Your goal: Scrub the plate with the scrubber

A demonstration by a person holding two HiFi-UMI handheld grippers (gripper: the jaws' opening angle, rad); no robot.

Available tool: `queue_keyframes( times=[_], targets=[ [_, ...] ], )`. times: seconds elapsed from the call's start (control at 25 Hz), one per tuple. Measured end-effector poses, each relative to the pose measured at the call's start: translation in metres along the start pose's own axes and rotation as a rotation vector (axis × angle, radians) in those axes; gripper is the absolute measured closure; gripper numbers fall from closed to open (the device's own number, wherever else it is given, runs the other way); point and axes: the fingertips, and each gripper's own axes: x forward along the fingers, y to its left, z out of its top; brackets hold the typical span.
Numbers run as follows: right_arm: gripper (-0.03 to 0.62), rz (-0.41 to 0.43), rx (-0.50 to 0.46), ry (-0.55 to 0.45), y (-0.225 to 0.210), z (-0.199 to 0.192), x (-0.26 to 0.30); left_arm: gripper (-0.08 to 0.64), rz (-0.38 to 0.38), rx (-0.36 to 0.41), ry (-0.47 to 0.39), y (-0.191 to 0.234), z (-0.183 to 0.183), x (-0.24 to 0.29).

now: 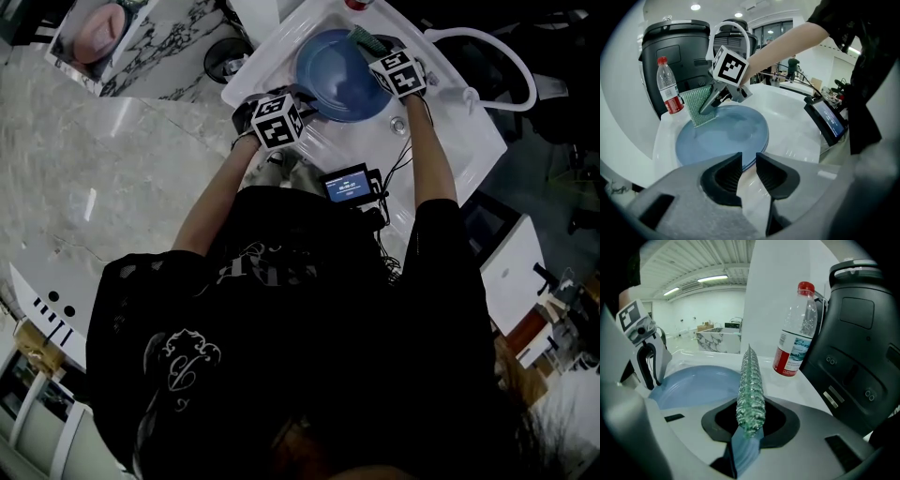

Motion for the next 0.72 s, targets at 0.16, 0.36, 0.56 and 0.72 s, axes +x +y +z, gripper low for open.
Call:
queue_keyframes(
  times=[0.16, 0.36, 0.56, 0.72],
  targets=[
    [0.502, -0.002, 0.116, -0.04, 0.007, -0.006, -0.005, 0.474, -0.002, -0.009, -0.001, 0.0, -0.002, 0.0],
    [0.503, 0.05, 0.162, -0.054, 0.031, -0.01, -0.019, 0.472, -0.007, -0.019, 0.009, 0.0, -0.002, -0.001],
    [0.502, 0.13, 0.171, -0.038, 0.068, -0.019, -0.037, 0.472, -0.002, -0.038, 0.003, 0.0, -0.001, -0.001],
    [0.502, 0.198, 0.182, -0.022, 0.101, -0.024, -0.05, 0.471, 0.002, -0.039, -0.001, 0.0, -0.002, -0.001]
  ],
)
